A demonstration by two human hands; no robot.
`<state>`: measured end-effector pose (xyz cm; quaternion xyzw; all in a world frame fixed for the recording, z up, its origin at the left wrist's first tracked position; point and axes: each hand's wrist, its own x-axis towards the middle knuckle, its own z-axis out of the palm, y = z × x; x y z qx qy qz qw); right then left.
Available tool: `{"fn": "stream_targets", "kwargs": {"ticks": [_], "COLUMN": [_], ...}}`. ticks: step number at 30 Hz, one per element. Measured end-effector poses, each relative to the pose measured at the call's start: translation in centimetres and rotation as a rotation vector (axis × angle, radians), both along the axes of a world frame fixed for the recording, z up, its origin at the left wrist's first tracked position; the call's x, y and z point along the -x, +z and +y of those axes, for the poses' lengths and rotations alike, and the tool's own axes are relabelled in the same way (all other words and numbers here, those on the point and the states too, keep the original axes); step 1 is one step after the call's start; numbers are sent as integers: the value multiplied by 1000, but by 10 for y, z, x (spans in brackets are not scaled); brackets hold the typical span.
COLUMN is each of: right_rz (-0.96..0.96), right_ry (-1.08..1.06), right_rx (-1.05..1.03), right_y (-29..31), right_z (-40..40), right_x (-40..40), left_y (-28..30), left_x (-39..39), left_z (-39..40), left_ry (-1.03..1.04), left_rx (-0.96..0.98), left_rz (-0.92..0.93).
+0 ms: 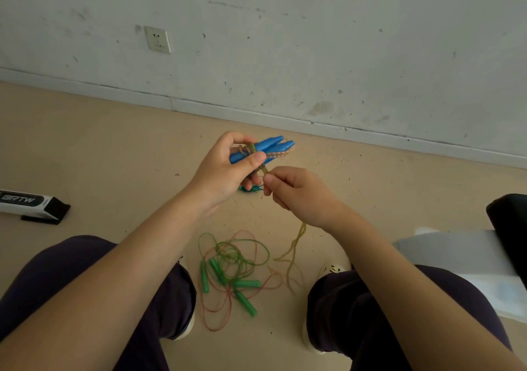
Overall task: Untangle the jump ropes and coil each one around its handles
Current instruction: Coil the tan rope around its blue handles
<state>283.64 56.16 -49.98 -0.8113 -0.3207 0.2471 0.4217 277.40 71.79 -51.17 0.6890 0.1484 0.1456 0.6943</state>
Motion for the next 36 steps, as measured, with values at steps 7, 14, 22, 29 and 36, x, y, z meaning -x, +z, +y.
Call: {"fn": "stream_targets", "kwargs": {"ticks": [7, 14, 22, 29, 36], "right_rz": [-299, -369, -229, -334, -346], "right_ry": [17, 264, 62, 98, 27], "right_rx": [-49, 44, 48, -61, -133], "right_y": [14, 16, 7, 8, 6], "right_z": [-18, -17, -13, -21, -23], "right_x": [-9, -1, -11, -20, -23], "left_y": [-4, -9, -7, -5, 1], "left_x": [0, -3, -5, -1, 2], "left_z": [6, -1, -4, -2, -2], "left_ry": [-74, 17, 69, -92, -260], "left_rx": [-227, -120, -103, -159, -14], "left_rz": [92, 113, 40, 124, 204]}}
